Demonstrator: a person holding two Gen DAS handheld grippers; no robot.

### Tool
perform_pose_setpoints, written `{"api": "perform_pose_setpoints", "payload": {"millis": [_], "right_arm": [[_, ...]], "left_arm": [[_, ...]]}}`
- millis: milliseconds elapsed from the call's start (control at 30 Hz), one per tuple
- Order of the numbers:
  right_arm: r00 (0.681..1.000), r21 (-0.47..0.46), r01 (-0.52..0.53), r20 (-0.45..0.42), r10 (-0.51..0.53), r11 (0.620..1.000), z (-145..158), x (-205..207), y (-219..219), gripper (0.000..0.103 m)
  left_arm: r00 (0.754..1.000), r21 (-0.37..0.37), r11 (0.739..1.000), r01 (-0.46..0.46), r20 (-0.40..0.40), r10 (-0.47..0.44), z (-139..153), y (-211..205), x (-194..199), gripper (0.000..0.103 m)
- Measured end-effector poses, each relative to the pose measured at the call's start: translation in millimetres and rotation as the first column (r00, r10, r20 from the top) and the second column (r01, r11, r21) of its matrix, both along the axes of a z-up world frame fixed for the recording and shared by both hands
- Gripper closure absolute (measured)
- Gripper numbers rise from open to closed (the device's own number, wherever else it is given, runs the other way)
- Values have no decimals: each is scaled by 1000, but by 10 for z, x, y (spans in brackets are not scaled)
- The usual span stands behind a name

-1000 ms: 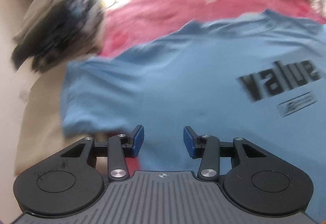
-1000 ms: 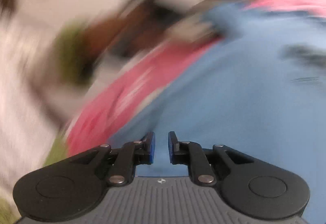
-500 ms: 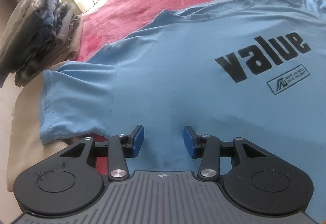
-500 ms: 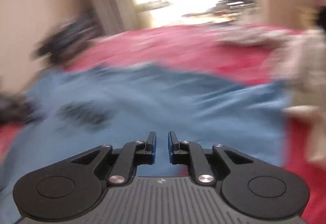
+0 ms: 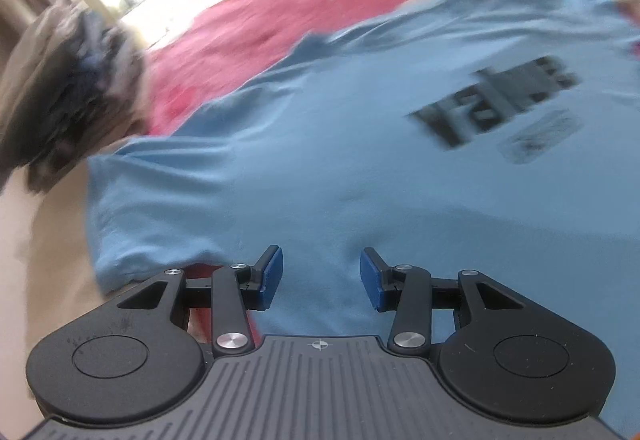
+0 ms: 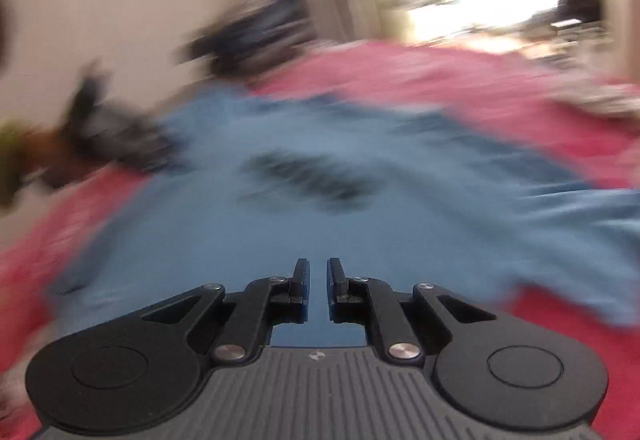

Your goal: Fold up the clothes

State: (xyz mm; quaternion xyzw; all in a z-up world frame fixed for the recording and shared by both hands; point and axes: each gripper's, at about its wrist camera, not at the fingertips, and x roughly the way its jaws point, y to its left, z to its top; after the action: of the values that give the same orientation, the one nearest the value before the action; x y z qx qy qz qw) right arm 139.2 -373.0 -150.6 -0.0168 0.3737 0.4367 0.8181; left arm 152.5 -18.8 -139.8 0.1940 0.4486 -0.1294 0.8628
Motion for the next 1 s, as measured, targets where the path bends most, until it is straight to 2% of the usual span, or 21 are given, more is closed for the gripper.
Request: {"api": "perform_pose_setpoints", "payload": {"millis": [67,133,167,200,267,300,367,400,467,500,533,600,667,700,767,833,867,900,933,967,1000], "right_arm": [[995,8,-82,-53,83,997,-137,-113,197,92],[980,-23,-166,-113,162,986,-313,-308,320,92],[973,-41,-204,-115,198,978,-368,-445,362,92],[965,-51,-245,-109,238,968,-365,-604,376,91],[929,-44,-344,-160,334,938,-324,-864,368,91],[906,-40,-388,-199,374,921,-326,-947,363,91],[835,-26,-490,-300,460,872,-346,-1082,343,91],[799,-19,-527,-352,488,849,-354,-1104,335,91],[727,-1,-589,-436,530,808,-348,-1118,325,91],[722,7,-592,-442,533,806,-303,-1040,348,91],[743,20,-566,-422,520,824,-245,-913,374,91],[812,61,-471,-361,459,880,-110,-674,358,91],[872,42,-389,-306,383,920,-81,-530,300,91],[884,16,-373,-298,361,928,-121,-501,283,91],[866,-52,-400,-348,359,915,-295,-552,263,91],[798,-32,-433,-478,366,901,-397,-600,195,91],[758,-9,-440,-539,367,898,-427,-617,152,89],[713,15,-446,-598,366,895,-457,-635,110,82],[699,27,-434,-620,356,900,-430,-613,44,81],[724,26,-403,-603,336,915,-338,-546,-51,81],[756,24,-356,-579,304,934,-241,-473,-160,76]], "left_arm": [[994,-97,991,95,-47,-100,79,-37,-249,60],[969,-197,963,184,-130,-211,93,-104,-517,60],[943,-233,948,215,-204,-264,27,-145,-674,60],[912,-238,941,240,-276,-302,-72,-172,-837,60],[846,-227,932,282,-400,-353,-260,-175,-1177,61],[814,-214,930,299,-451,-366,-344,-146,-1355,61],[772,-199,928,315,-515,-373,-404,-17,-1654,61],[749,-196,936,291,-562,-350,-430,60,-1744,61],[736,-183,959,217,-615,-284,-427,231,-1853,61],[728,-175,968,179,-638,-250,-423,317,-1904,62],[731,-179,975,136,-646,-220,-383,404,-1917,62],[756,-195,979,56,-633,-169,-259,548,-1887,62],[762,-232,973,-15,-633,-139,-171,673,-1823,61],[758,-221,975,-16,-639,-132,-176,707,-1824,61],[749,-188,982,-6,-652,-120,-206,763,-1841,60],[746,-68,997,27,-662,-65,-290,816,-1841,60],[759,-28,999,33,-650,-43,-293,856,-1804,60],[773,7,999,36,-634,-23,-290,900,-1761,60],[795,44,998,37,-606,-3,-247,928,-1667,60],[819,81,996,37,-574,16,-197,953,-1563,60],[849,122,992,36,-527,34,-127,959,-1420,60]]}}
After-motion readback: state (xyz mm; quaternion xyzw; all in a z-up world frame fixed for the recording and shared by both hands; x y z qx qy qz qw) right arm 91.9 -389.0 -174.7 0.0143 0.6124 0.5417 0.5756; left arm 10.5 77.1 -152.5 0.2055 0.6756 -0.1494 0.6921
